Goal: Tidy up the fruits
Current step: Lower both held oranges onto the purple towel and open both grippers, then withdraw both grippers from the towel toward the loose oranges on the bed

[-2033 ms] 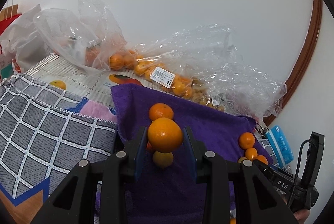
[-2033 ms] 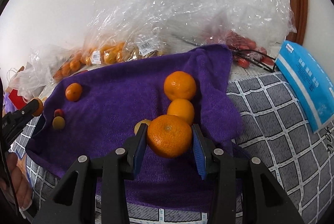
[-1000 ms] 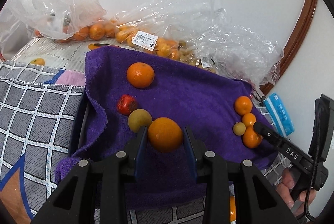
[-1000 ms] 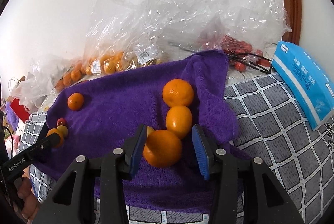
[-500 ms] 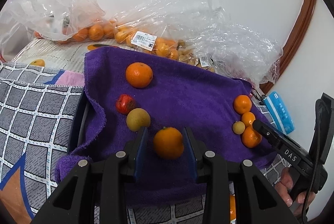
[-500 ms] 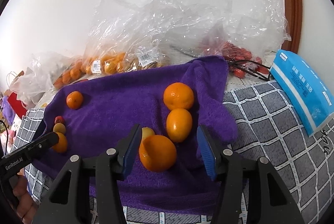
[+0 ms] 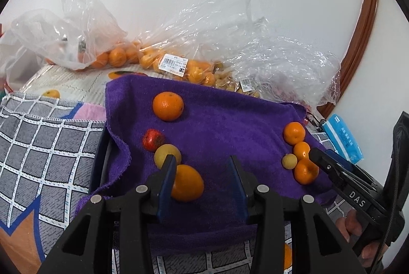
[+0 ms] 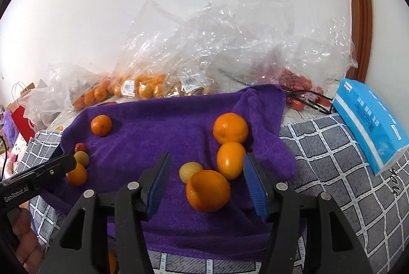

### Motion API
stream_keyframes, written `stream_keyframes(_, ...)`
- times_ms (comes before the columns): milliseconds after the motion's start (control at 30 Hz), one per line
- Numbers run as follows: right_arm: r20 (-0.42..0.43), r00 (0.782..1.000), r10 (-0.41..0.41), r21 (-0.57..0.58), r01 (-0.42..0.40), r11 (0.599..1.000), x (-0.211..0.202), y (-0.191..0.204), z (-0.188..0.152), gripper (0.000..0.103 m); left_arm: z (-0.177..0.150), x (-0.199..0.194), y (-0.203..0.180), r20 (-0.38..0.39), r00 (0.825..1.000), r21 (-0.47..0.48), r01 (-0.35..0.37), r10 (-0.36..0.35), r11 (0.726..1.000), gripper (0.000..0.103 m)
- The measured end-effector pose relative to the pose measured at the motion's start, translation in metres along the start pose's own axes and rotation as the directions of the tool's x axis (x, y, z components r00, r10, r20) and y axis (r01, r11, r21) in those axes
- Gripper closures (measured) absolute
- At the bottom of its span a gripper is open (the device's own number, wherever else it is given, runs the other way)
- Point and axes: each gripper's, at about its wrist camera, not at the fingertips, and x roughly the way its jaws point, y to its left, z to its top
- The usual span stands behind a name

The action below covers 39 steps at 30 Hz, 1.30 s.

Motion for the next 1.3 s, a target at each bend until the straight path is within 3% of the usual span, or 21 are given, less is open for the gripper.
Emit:
stream_keyframes(133, 0.018, 1.0, -0.003, -0.005, 0.003, 1.0, -0.004, 0.004, 0.0, 0.045, 0.0, 0.0, 0.0, -0.01, 1.0, -0.014, 0.015, -0.015, 1.0, 0.063)
stream_keyframes(233, 0.028, 0.999, 0.016, 0.015, -0.017, 1.0, -0.008, 0.002, 0.001, 0.04, -0.001, -0.002, -0.002, 0.003, 1.0, -0.012, 0.002, -0.001, 1.0, 0.063)
stream_keyframes(400, -0.023, 0.997, 0.074, 0.037, -0.073, 0.997, -0.003, -0.001, 0.002, 0.039, 0.0, -0.006, -0.002, 0.044, 0.999, 0.0, -0.032, 0.032, 0.999, 0.063)
stream_keyframes(600, 0.014, 0.998, 0.067, 0.01, -0.067, 0.998, -0.007, 0.003, -0.001, 0.039, 0.004, -0.014, 0.005, 0.071, 0.997, -0.041, -0.03, 0.033, 0.999, 0.063)
stream_keyframes(733, 0.032, 0.997, 0.072, -0.001, -0.072, 0.997, -0.011, 0.007, -0.001, 0.039, 0.005, -0.018, 0.001, 0.1, 0.994, -0.007, -0.054, 0.054, 0.999, 0.063)
stream_keyframes(1067, -0.041, 0.996, 0.079, 0.029, -0.078, 0.997, -0.012, 0.008, 0.003, 0.039, 0.004, -0.017, -0.008, 0.044, 0.999, 0.025, -0.001, 0.0, 1.0, 0.063)
stream_keyframes(1300, 0.016, 1.0, 0.024, 0.04, -0.025, 0.999, -0.045, 0.017, -0.006, 0.033, 0.01, -0.03, 0.0, 0.079, 0.997, -0.03, 0.023, -0.02, 0.999, 0.063)
